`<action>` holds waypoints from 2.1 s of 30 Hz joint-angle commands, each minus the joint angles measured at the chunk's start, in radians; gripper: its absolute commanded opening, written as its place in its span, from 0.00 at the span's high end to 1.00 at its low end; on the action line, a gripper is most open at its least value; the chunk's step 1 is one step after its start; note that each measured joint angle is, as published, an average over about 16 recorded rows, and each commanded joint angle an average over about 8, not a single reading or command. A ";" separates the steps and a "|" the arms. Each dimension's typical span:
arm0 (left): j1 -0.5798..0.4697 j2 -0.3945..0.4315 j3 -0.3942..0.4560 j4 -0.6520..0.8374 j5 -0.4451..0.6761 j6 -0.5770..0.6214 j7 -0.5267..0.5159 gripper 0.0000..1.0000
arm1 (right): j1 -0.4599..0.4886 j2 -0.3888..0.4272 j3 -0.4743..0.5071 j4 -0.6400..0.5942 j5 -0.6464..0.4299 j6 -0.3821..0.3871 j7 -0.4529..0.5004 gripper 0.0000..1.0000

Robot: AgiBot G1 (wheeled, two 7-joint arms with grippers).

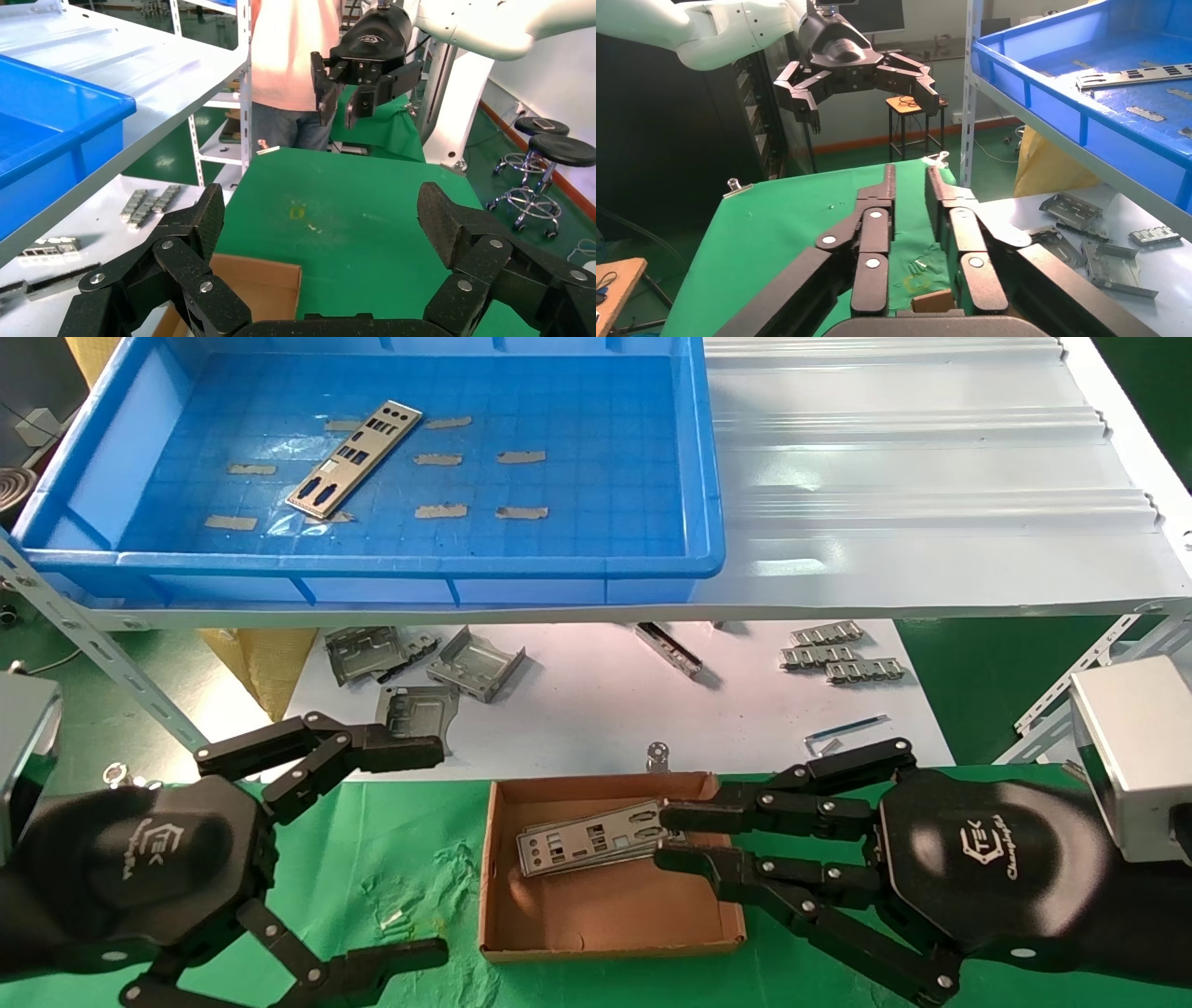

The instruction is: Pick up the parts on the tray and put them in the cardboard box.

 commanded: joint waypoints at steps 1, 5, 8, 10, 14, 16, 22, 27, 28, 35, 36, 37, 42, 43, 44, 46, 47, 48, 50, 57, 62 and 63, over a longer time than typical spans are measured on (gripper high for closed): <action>0.004 -0.001 0.000 0.000 -0.002 0.001 0.000 0.00 | 0.000 0.000 0.000 0.000 0.000 0.000 0.000 1.00; -0.029 0.006 0.000 0.002 0.011 -0.011 -0.004 0.00 | 0.000 0.000 0.000 0.000 0.000 0.000 0.000 1.00; -0.103 0.034 0.009 0.022 0.043 -0.034 -0.018 0.00 | 0.000 0.000 0.000 0.000 0.000 0.000 0.000 1.00; -0.176 0.068 0.025 0.056 0.081 -0.057 -0.031 0.00 | 0.000 0.000 0.000 0.000 0.000 0.000 0.000 1.00; -0.354 0.162 0.077 0.195 0.204 -0.109 -0.035 0.00 | 0.000 0.000 0.000 0.000 0.000 0.000 0.000 1.00; -0.440 0.214 0.107 0.297 0.272 -0.136 -0.020 0.00 | 0.000 0.000 0.000 0.000 0.000 0.000 0.000 1.00; -0.654 0.357 0.174 0.663 0.441 -0.250 0.059 0.00 | 0.000 0.000 0.000 0.000 0.000 0.000 0.000 1.00; -0.768 0.446 0.206 0.908 0.530 -0.393 0.107 0.00 | 0.000 0.000 0.000 0.000 0.000 0.000 0.000 1.00; -0.783 0.458 0.211 0.942 0.543 -0.418 0.115 0.00 | 0.000 0.000 0.000 0.000 0.000 0.000 0.000 1.00; -0.848 0.506 0.234 1.091 0.592 -0.499 0.152 0.00 | 0.000 0.000 -0.001 0.000 0.000 0.000 0.000 1.00; -0.853 0.510 0.236 1.105 0.595 -0.498 0.155 0.00 | 0.000 0.000 -0.001 0.000 0.000 0.000 0.000 1.00; -0.857 0.512 0.238 1.117 0.598 -0.496 0.157 0.00 | 0.000 0.000 -0.001 0.000 0.000 0.000 0.000 0.98; -0.862 0.520 0.239 1.164 0.597 -0.467 0.175 0.00 | 0.000 0.000 -0.001 0.000 0.000 0.000 0.000 0.44; -0.861 0.521 0.237 1.171 0.594 -0.461 0.181 0.00 | 0.000 0.000 -0.001 0.000 0.000 0.000 0.000 0.31; -0.859 0.521 0.235 1.178 0.591 -0.457 0.189 0.00 | 0.000 0.000 -0.001 0.000 0.000 0.000 0.000 0.19; -0.855 0.522 0.230 1.190 0.584 -0.455 0.205 0.00 | 0.000 0.000 -0.001 0.000 0.000 0.000 0.000 0.00; -0.853 0.523 0.228 1.196 0.581 -0.459 0.214 0.00 | 0.000 0.000 -0.001 0.000 0.000 0.000 0.000 0.00; -0.852 0.525 0.226 1.201 0.578 -0.466 0.224 0.00 | 0.000 0.000 -0.001 0.000 0.000 0.000 0.000 0.00; -0.850 0.528 0.220 1.209 0.571 -0.489 0.244 0.00 | 0.000 0.000 -0.001 0.000 0.000 0.000 0.000 0.00; -0.848 0.539 0.201 1.233 0.546 -0.553 0.298 0.00 | 0.000 0.000 -0.001 0.000 0.001 0.000 -0.001 0.00; -0.855 0.545 0.206 1.256 0.553 -0.559 0.298 0.38 | 0.000 0.000 -0.001 0.000 0.001 0.000 -0.001 0.00; -0.856 0.547 0.207 1.260 0.555 -0.559 0.296 0.50 | 0.000 0.000 -0.001 0.000 0.001 0.000 -0.001 0.00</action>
